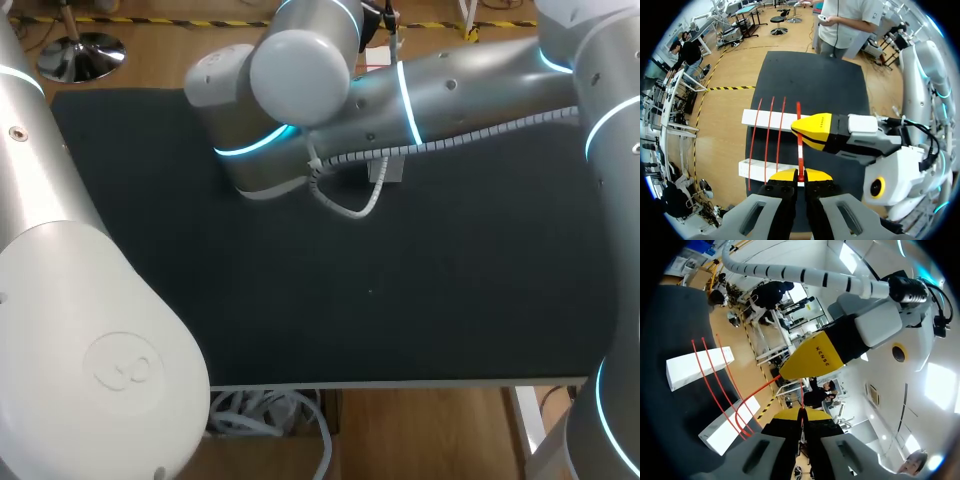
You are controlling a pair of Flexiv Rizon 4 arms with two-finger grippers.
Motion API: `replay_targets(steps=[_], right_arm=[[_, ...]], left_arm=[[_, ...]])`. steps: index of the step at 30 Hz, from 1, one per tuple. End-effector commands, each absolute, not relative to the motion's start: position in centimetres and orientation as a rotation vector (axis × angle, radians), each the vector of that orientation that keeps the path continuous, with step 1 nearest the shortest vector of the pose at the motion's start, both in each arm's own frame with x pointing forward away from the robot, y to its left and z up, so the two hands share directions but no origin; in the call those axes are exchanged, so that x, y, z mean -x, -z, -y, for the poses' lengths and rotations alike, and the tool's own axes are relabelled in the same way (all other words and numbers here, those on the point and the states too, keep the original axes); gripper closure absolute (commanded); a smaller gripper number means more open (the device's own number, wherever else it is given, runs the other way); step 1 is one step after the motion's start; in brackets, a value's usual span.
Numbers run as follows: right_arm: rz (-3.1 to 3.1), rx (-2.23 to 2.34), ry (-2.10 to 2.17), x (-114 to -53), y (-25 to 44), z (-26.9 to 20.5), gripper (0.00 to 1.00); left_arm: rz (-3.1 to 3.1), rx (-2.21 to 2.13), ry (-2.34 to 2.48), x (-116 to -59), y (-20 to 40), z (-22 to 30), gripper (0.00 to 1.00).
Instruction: Grab the tape and strap the tape.
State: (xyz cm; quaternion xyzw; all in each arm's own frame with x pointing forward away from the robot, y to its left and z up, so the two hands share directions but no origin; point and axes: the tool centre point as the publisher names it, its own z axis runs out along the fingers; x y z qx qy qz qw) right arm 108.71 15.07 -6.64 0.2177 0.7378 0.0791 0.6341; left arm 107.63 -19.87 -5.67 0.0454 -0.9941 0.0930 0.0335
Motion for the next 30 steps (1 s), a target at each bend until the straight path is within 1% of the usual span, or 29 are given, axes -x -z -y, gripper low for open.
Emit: replay_targets(steps=[1,30], right_arm=[[-1.682,-0.511,-0.167,-108.8,6.4,-15.2,1.00],[-1.632,-0.466,-0.134,-108.9,5.8,-14.1,1.00]], left_arm=[[3.057,-0.139,-0.282,-107.6,5.6,19.9,1.00],[3.057,-0.139,-0.282,-107.6,5.6,19.9,1.00]])
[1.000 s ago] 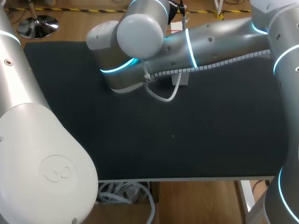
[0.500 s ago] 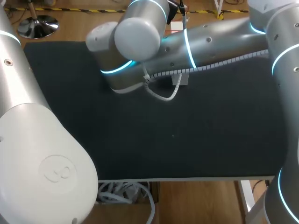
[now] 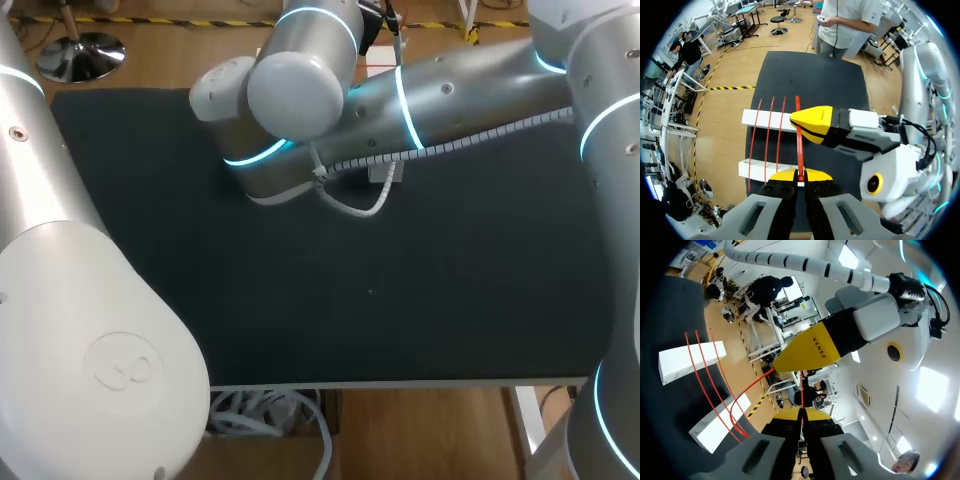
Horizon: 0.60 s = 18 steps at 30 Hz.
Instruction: Grab the tape and strap the tape.
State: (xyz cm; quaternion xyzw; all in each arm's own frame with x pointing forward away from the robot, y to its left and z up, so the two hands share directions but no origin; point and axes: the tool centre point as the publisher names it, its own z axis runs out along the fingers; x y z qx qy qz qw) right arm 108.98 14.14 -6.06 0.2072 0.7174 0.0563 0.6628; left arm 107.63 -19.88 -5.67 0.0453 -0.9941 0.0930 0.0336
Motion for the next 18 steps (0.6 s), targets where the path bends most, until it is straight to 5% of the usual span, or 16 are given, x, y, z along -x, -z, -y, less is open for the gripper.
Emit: replay_targets(steps=[1,18], right_arm=[[-1.633,-0.466,-0.135,-108.91,5.83,-14.06,1.00],[-1.650,-0.460,-0.119,-108.97,6.49,-13.92,1.00]], left_arm=[[3.057,-0.139,-0.282,-107.65,5.59,19.90,1.00],[3.057,-0.139,-0.282,-107.65,5.59,19.90,1.00]])
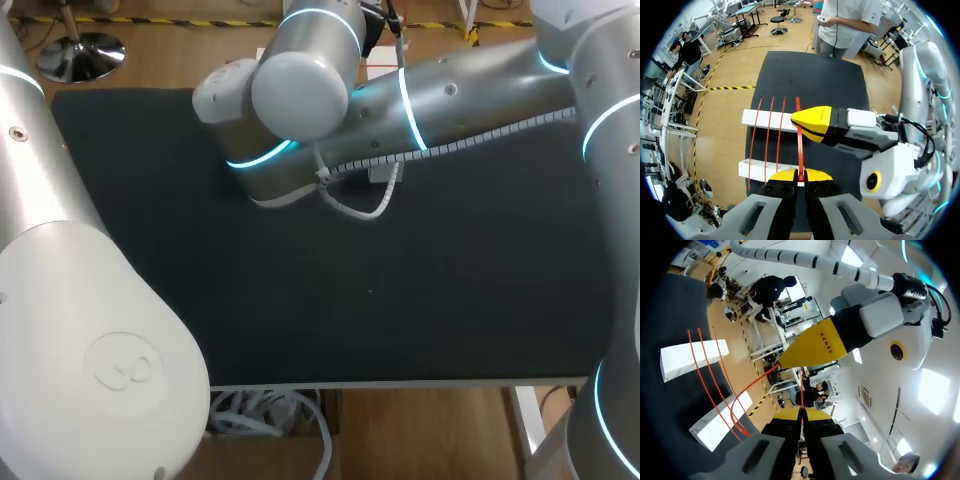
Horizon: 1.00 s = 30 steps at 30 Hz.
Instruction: Grab the tape and strap the tape.
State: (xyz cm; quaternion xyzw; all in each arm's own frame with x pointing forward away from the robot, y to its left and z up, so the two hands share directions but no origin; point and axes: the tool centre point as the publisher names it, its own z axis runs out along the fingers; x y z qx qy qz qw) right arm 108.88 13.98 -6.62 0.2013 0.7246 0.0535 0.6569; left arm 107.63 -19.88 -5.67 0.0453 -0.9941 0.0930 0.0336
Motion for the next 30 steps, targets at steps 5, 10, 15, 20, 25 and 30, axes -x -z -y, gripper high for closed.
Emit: replay_targets(steps=[5,10,15,20,25,30], right_arm=[[-1.650,-0.462,-0.122,-108.9,6.4,-14.1,1.00],[-1.654,-0.460,-0.125,-108.8,6.4,-14.5,1.00],[-1.657,-0.454,-0.128,-108.9,6.5,-14.8,1.00],[-1.653,-0.452,-0.131,-109.1,6.4,-15.0,1.00],[-1.654,-0.448,-0.133,-109.0,6.3,-15.2,1.00],[-1.655,-0.447,-0.138,-109.0,6.3,-15.4,1.00]], left_arm=[[3.057,-0.139,-0.282,-107.6,5.6,19.9,1.00],[3.057,-0.139,-0.282,-107.6,5.6,19.9,1.00],[3.057,-0.139,-0.282,-107.6,5.6,19.9,1.00],[3.057,-0.139,-0.282,-107.6,5.6,19.9,1.00],[3.057,-0.139,-0.282,-107.6,5.6,19.9,1.00],[3.057,-0.139,-0.282,-107.6,5.6,19.9,1.00]])
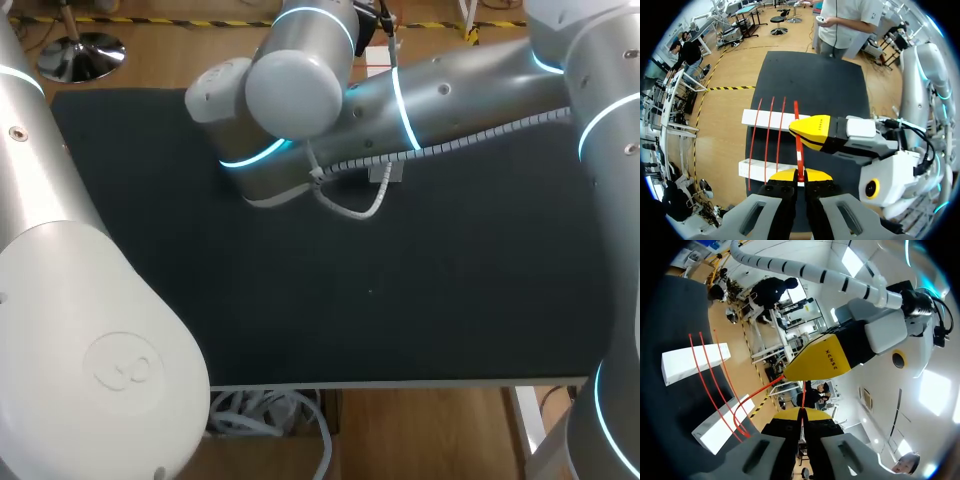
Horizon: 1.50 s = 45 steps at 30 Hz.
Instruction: Grab the tape and strap the tape.
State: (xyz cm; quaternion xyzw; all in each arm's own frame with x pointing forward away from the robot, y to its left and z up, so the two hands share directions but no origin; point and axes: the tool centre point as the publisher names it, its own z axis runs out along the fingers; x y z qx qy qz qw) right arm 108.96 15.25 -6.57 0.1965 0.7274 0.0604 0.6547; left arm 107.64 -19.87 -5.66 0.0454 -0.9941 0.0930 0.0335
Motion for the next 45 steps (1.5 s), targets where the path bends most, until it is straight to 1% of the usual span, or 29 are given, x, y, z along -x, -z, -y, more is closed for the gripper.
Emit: replay_targets(steps=[1,45], right_arm=[[-1.655,-0.447,-0.139,-109.0,6.2,-15.4,1.00],[-1.676,-0.444,-0.177,-108.1,6.0,-17.2,1.00]], left_arm=[[3.057,-0.139,-0.282,-107.6,5.6,19.9,1.00],[3.057,-0.139,-0.282,-107.6,5.6,19.9,1.00]])
